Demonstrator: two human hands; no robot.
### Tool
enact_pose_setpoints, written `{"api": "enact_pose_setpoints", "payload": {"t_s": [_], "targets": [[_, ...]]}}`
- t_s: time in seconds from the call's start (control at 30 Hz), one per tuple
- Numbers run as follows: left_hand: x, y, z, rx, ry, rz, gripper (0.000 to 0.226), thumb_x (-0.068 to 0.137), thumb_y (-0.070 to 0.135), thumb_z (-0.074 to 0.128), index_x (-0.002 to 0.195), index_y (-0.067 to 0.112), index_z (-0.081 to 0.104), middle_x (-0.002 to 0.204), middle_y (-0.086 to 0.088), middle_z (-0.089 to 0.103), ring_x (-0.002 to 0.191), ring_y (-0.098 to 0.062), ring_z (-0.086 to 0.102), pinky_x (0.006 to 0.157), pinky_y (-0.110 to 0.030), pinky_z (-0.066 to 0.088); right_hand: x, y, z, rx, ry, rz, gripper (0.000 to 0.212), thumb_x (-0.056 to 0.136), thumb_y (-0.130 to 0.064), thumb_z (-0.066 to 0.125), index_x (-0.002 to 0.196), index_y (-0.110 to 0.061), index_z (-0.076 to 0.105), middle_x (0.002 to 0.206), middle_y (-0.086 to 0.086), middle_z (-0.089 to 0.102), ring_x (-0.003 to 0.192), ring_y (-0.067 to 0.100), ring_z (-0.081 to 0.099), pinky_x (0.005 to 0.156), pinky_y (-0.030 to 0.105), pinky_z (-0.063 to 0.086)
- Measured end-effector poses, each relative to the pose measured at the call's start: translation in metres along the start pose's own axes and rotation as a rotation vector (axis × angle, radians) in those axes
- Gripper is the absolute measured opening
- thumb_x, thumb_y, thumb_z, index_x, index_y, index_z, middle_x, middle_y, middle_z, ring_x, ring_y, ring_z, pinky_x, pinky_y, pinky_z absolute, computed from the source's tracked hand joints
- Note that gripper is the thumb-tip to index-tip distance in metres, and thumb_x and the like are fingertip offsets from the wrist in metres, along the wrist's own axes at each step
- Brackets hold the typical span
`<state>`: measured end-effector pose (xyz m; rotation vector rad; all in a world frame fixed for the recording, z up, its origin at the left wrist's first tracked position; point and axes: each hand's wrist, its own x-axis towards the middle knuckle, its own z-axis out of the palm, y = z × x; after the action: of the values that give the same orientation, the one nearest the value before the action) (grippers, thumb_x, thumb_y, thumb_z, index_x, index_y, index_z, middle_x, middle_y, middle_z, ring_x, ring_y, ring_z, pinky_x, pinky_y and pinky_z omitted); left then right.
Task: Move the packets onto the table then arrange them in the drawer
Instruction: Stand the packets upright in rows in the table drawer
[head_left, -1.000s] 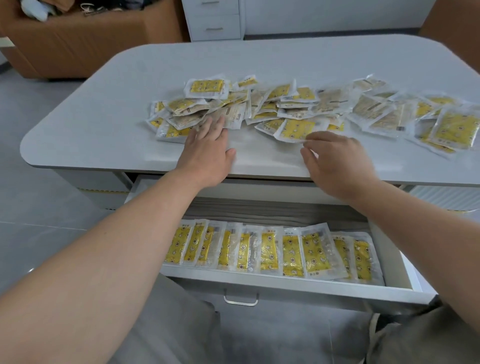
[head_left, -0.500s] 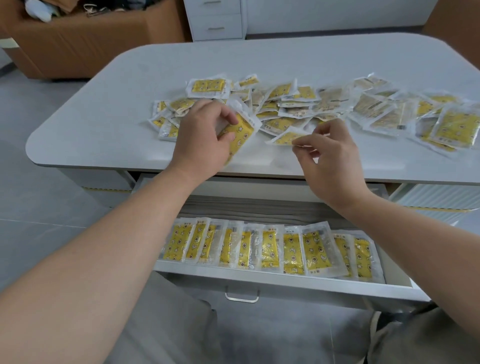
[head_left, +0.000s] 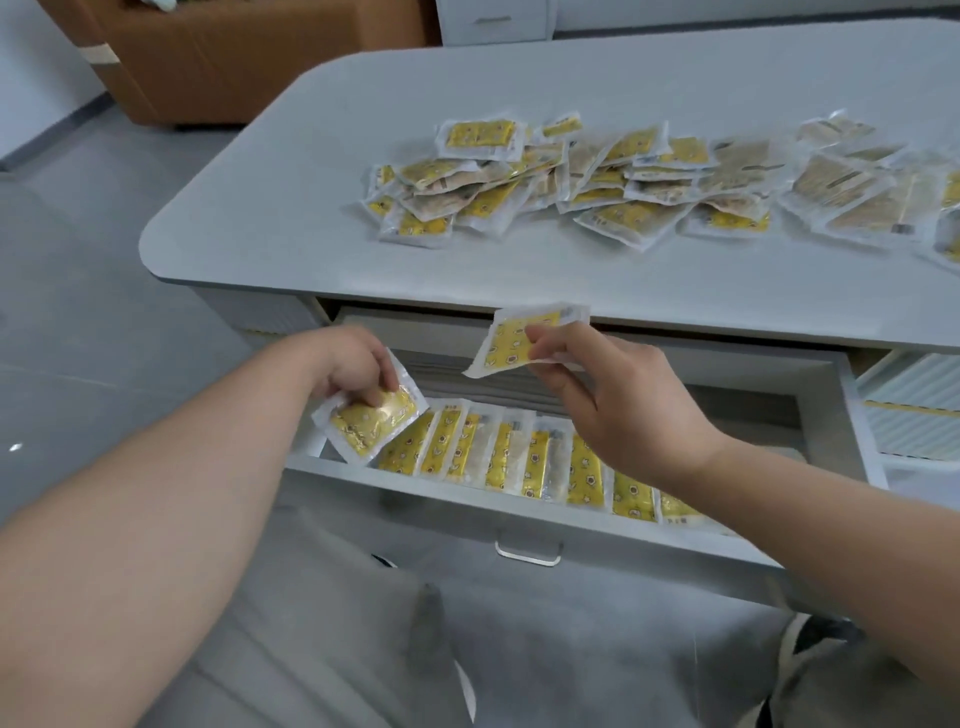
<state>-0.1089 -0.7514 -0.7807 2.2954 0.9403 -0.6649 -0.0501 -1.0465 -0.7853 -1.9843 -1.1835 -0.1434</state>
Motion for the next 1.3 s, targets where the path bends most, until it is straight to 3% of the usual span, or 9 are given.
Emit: {"api": "enact_pose_setpoints", "payload": {"t_s": [0.2,0.3,0.47,0.57,0.67,0.8,1.03,1.17,1.3], "targets": [[0.021,-0.024,0.034,-0.017,0.044,-0.052,0.026,0.081,-0.008,0.074,0.08,0.015,0.061,0.09,-0.009,0.063,0.072,-0.019,0.054,0.055,-0.025,0.043,-0.006,0.01,0.008,-0.017,-0.046,-0.019,0.012,0.1,-0.013,0.062,0.111,-0.009,0.064,0.106,0.011,0.075,0.095,0.032,0.072,0.072,0.046,0.06],[0.021,-0.021,0.039,0.32,0.076,-0.002,0.022,0.08,0.015,0.079,0.097,0.012,0.066,0.102,-0.009,0.069,0.083,-0.021,0.063,0.065,-0.028,0.052,-0.009,0.015,0.008,-0.008,-0.084,-0.006,0.012,0.102,-0.019,0.058,0.111,-0.012,0.062,0.105,0.012,0.074,0.096,0.034,0.072,0.071,0.047,0.06],[0.014,0.007,0.035,0.691,0.113,-0.075,0.072,0.082,0.046,0.078,0.137,0.006,0.053,0.133,-0.014,0.051,0.112,-0.028,0.059,0.089,-0.035,0.053,-0.011,0.018,0.008,0.01,-0.151,-0.031,0.023,0.102,-0.032,0.048,0.11,-0.015,0.06,0.117,0.008,0.074,0.111,0.031,0.07,0.072,0.047,0.06],[0.004,0.039,0.022,0.152,0.058,0.046,0.047,0.09,0.045,0.07,0.113,0.004,0.066,0.103,-0.011,0.069,0.088,-0.025,0.069,0.082,-0.037,0.059,-0.012,0.017,0.008,0.021,-0.163,-0.063,0.022,0.102,-0.032,0.05,0.107,-0.013,0.061,0.116,0.01,0.074,0.119,0.02,0.066,0.071,0.045,0.06],[-0.023,0.067,0.014,-0.595,-0.3,0.101,0.049,0.098,0.047,0.056,0.112,0.0,0.063,0.104,-0.018,0.073,0.089,-0.028,0.071,0.089,-0.042,0.058,-0.012,0.015,0.013,0.031,-0.208,-0.078,0.024,0.101,-0.029,0.05,0.108,-0.01,0.062,0.122,0.007,0.073,0.127,0.008,0.057,0.072,0.042,0.06],[-0.031,0.069,0.018,-0.654,-0.29,0.137,0.031,0.09,0.01,0.07,0.118,0.001,0.061,0.108,-0.016,0.074,0.089,-0.023,0.073,0.079,-0.036,0.061,-0.01,0.015,0.016,0.063,-0.337,-0.063,0.025,0.102,-0.031,0.053,0.117,-0.013,0.063,0.131,0.003,0.069,0.126,0.016,0.062,0.082,0.043,0.059],[0.003,0.005,0.0,-0.106,0.115,-0.126,0.025,0.087,0.004,0.075,0.108,0.003,0.061,0.083,-0.012,0.066,0.067,-0.022,0.065,0.053,-0.031,0.053,-0.003,0.018,0.003,-0.061,-0.425,0.048,0.027,0.101,-0.042,0.054,0.12,-0.026,0.065,0.152,-0.003,0.051,0.131,0.019,0.058,0.1,0.044,0.051],[0.02,-0.025,0.009,0.083,0.105,-0.208,0.036,0.086,0.008,0.077,0.115,-0.002,0.059,0.104,-0.02,0.068,0.084,-0.033,0.068,0.069,-0.039,0.058,0.0,0.016,-0.002,-0.073,-0.382,0.069,0.022,0.101,-0.039,0.054,0.112,-0.024,0.067,0.143,-0.002,0.059,0.131,0.016,0.057,0.099,0.041,0.053],[0.025,-0.033,0.021,0.435,0.247,-0.127,0.033,0.086,0.012,0.071,0.114,0.004,0.054,0.1,-0.009,0.057,0.087,-0.027,0.061,0.055,-0.029,0.046,0.0,0.015,-0.004,-0.082,-0.365,0.059,0.023,0.101,-0.038,0.055,0.112,-0.022,0.067,0.14,-0.002,0.062,0.131,0.013,0.056,0.099,0.036,0.052]]}}
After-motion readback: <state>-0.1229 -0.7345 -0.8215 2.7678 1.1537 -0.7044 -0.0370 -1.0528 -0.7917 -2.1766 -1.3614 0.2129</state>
